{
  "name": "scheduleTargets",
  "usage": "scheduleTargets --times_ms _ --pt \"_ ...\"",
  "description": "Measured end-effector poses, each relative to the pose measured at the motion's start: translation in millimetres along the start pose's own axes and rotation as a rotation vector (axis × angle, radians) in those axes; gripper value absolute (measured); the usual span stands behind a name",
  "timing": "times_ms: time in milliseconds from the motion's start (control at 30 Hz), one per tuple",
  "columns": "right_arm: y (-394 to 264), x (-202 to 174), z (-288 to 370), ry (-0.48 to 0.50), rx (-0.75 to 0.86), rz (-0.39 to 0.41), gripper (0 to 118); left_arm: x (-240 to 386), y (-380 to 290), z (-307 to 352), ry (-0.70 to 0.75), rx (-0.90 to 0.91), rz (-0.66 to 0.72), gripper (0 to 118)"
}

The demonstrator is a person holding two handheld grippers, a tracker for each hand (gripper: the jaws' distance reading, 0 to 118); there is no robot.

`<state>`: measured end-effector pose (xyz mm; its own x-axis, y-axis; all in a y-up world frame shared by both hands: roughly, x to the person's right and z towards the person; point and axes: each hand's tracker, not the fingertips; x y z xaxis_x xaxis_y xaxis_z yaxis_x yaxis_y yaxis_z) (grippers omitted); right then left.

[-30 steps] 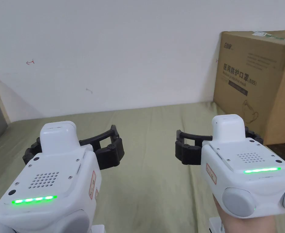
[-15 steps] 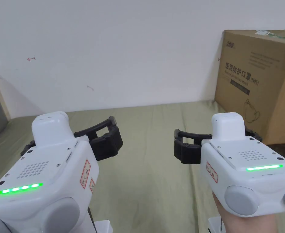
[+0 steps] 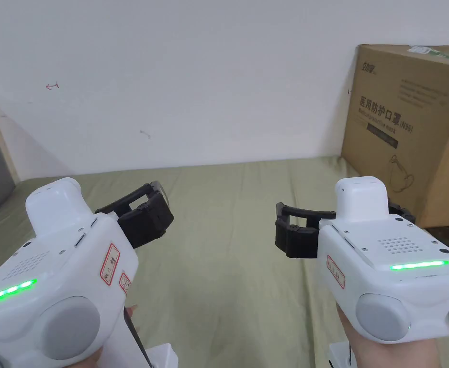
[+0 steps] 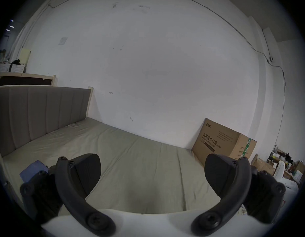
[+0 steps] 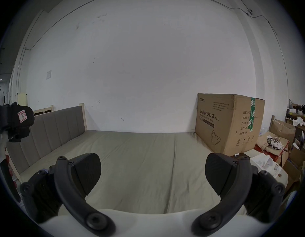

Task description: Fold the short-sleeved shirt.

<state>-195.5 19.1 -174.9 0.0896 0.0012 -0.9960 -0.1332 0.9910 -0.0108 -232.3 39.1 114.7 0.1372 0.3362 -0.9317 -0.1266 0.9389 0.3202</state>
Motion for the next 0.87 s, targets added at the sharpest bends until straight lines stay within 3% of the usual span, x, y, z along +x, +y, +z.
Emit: scheduleTargets --times_ms 867 --pt "-2.2 -6.6 -3.8 0.012 -0.011 -0.003 118 0.7 -3.2 -6.6 0.002 -0.025 0.015 118"
